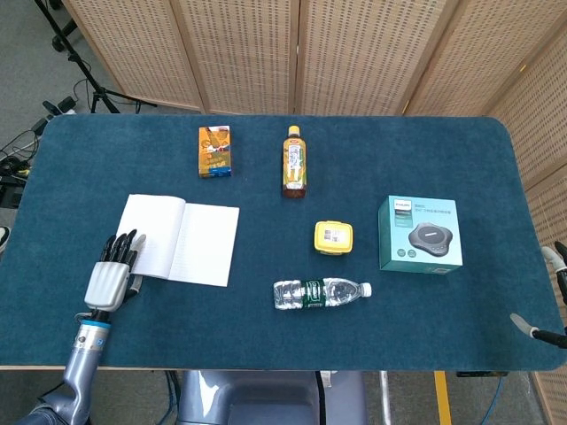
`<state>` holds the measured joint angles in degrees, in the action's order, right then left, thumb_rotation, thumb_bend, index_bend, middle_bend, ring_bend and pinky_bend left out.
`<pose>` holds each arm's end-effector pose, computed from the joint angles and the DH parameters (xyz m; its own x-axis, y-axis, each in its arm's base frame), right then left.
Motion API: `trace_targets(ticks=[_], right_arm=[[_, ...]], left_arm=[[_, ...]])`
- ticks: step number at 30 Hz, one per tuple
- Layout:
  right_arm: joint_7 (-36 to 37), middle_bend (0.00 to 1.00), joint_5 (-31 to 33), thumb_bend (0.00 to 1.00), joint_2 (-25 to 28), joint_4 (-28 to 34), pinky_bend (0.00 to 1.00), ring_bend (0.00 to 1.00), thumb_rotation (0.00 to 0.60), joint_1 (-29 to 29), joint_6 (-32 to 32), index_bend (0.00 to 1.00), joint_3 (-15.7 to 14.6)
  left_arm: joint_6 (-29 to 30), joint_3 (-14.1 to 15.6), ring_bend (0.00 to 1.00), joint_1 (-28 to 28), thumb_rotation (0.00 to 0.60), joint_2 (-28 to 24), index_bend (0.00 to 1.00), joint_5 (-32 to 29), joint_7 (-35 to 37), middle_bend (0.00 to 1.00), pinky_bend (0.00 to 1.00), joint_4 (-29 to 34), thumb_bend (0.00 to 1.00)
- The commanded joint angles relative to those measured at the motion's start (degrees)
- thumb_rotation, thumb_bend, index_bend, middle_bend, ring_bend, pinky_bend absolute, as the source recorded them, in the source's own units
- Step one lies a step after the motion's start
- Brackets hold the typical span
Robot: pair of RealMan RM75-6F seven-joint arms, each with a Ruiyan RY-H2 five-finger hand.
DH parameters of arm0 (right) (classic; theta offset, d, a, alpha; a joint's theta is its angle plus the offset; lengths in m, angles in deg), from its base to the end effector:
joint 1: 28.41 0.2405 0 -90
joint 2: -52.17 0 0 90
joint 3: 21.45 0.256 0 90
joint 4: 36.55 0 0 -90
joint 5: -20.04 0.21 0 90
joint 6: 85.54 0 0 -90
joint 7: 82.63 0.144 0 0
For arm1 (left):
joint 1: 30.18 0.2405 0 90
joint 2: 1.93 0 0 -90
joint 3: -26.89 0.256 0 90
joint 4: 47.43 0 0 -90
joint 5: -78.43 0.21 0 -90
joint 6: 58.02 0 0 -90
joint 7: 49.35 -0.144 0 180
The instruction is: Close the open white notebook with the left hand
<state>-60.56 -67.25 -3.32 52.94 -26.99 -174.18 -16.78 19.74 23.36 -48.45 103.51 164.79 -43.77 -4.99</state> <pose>-0.3279 -0.1689 0.2249 0.2200 0.0770 0.9724 -0.9753 -0.0015 0.2208 -0.3183 0.2628 -0.0180 0.4491 0.0187 0.8933 0.8832 -0.1602 -0.4407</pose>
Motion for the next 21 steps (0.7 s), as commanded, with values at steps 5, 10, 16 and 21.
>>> trace_targets(ticks=[5, 10, 16, 21], right_arm=[[-0.14, 0.0, -0.08, 0.0, -0.01, 0.07, 0.0, 0.0, 0.6, -0.01, 0.0, 0.0, -0.08], [-0.34, 0.0, -0.05, 0.0, -0.01, 0.15, 0.0, 0.0, 0.6, 0.05, 0.15, 0.0, -0.11], [-0.71, 0.0, -0.13, 0.0, -0.03, 0.38, 0.0, 0.0, 0.6, 0.09, 0.21, 0.0, -0.17], [-0.85, 0.0, -0.15, 0.0, -0.02, 0.47, 0.0, 0.0, 0.6, 0.1, 0.24, 0.0, -0.2]], left_arm=[[8.0, 3.54, 0.0, -3.39, 0.6, 0.22, 0.0, 8.32, -7.74, 0.0, 0.0, -7.73, 0.5], [13.77, 6.41, 0.0, -6.45, 0.6, -2.46, 0.0, 14.61, -12.82, 0.0, 0.0, -9.91, 0.5], [14.96, 9.01, 0.0, -9.67, 0.6, -5.64, 0.0, 19.24, -17.91, 0.0, 0.0, -8.7, 0.5], [13.41, 9.89, 0.0, -11.49, 0.6, -6.48, 0.0, 20.74, -20.89, 0.0, 0.0, -6.42, 0.5]])
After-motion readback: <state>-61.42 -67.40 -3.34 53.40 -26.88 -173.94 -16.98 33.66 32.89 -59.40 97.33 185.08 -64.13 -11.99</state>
